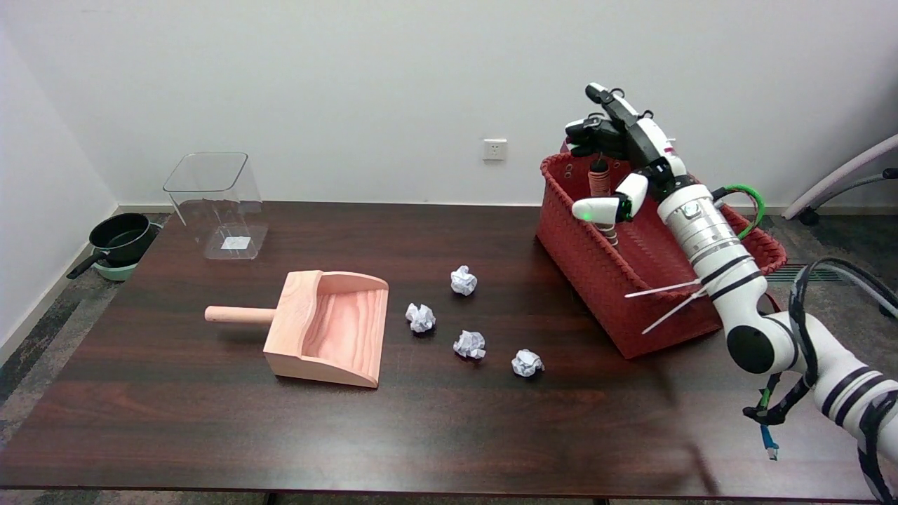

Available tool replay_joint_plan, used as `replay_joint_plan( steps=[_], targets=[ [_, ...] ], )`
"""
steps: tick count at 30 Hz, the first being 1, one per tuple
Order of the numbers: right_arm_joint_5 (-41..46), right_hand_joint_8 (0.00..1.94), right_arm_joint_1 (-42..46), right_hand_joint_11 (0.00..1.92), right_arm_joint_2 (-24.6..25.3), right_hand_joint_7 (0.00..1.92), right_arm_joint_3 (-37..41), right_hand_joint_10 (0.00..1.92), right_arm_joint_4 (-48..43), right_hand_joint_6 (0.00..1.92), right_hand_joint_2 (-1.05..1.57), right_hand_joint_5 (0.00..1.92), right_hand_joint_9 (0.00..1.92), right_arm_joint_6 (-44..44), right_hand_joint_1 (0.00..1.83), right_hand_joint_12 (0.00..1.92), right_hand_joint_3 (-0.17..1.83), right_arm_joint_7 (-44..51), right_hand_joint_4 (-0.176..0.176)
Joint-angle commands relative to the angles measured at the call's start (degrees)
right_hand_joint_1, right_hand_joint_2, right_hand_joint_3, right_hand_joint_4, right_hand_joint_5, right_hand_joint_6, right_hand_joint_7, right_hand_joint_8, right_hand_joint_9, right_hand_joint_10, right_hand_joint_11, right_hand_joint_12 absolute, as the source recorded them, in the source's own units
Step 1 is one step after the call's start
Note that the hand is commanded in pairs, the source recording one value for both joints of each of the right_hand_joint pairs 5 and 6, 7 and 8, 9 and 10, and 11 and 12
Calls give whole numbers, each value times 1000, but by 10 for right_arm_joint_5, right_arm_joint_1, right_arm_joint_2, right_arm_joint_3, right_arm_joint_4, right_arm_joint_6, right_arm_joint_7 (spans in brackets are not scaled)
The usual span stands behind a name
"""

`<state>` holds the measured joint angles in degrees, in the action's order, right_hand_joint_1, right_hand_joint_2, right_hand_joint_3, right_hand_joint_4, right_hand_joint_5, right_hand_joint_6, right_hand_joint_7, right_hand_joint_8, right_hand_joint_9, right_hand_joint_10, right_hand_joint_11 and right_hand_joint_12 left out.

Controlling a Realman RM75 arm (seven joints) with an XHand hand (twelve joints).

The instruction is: Pick up the broom in the basket.

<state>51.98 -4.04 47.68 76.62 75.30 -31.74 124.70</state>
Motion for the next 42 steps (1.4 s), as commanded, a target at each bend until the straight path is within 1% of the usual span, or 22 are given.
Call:
replay_joint_plan(
  steps=[1, 16, 25, 28, 32, 39, 42],
  targets=[
    [-44, 604, 41, 650, -16, 604, 43, 610, 29, 134, -610, 134, 610, 114, 1218, 650, 1136, 22, 0],
    [-55, 613, 38, 621, -27, 613, 47, 600, 9, 128, -604, 128, 600, 111, 1223, 621, 1154, 18, 0],
    [-50, 635, 38, 614, -23, 635, 12, 619, 5, 125, -565, 125, 619, 108, 1226, 614, 1139, 21, 0],
    [-50, 661, 38, 626, -18, 661, 4, 651, 4, 120, -517, 120, 651, 102, 1227, 626, 1104, 22, 0],
    [-50, 701, 39, 691, -15, 701, -3, 729, 1, 131, -474, 131, 729, 87, 1228, 691, 1063, 22, 0],
    [-50, 753, 39, 830, -13, 753, -9, 918, -9, 154, -352, 154, 918, 69, 1234, 830, 976, 19, 0],
    [-50, 874, 37, 920, -10, 874, -9, 1035, -13, 247, -273, 247, 1035, 58, 1262, 920, 930, 21, 0]
  ],
)
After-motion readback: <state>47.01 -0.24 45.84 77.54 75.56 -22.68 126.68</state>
